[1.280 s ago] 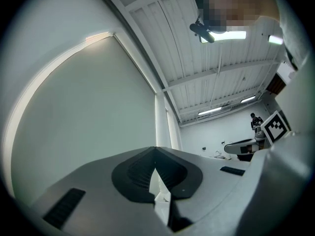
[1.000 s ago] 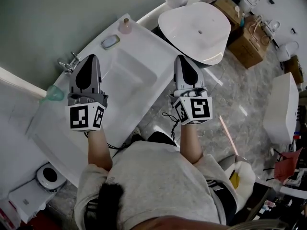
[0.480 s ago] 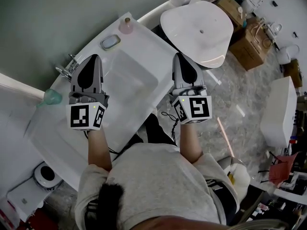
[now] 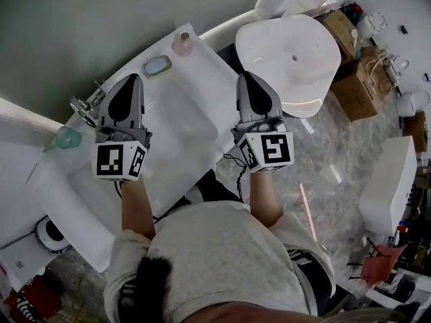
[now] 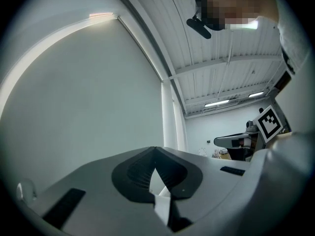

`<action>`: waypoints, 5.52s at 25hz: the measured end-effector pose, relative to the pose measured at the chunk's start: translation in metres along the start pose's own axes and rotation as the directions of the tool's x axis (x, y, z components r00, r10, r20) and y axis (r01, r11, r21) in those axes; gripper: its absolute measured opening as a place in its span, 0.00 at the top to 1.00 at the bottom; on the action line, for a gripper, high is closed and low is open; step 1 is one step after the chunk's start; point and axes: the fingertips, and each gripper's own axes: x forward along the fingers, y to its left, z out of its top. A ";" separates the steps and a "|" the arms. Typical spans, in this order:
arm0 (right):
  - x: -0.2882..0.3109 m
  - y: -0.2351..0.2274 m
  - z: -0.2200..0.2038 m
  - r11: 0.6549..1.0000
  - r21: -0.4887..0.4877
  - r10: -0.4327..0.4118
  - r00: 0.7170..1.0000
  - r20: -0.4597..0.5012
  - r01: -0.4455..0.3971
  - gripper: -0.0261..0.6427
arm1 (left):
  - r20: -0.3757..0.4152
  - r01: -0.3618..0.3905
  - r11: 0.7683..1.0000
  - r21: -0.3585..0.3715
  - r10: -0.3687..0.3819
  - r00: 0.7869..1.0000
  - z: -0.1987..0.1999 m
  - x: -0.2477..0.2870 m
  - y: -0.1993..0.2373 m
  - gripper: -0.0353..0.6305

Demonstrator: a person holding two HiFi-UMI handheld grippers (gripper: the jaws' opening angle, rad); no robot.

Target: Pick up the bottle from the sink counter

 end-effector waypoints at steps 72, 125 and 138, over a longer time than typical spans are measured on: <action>0.146 -0.128 -0.156 0.956 0.121 0.286 0.940 -0.184 -0.267 0.94 | -0.374 -0.278 0.956 0.093 0.292 0.880 -0.320 0.291 0.029 0.73; 0.066 -0.028 -0.075 0.967 0.093 0.245 0.962 -0.116 -0.235 0.94 | -0.194 -0.167 0.986 0.015 0.167 0.967 -0.082 0.087 -0.014 0.73; 0.014 0.012 -0.040 0.971 0.064 0.234 0.969 -0.075 -0.230 0.94 | -0.135 -0.195 0.980 0.047 0.199 0.971 -0.025 0.003 -0.018 0.73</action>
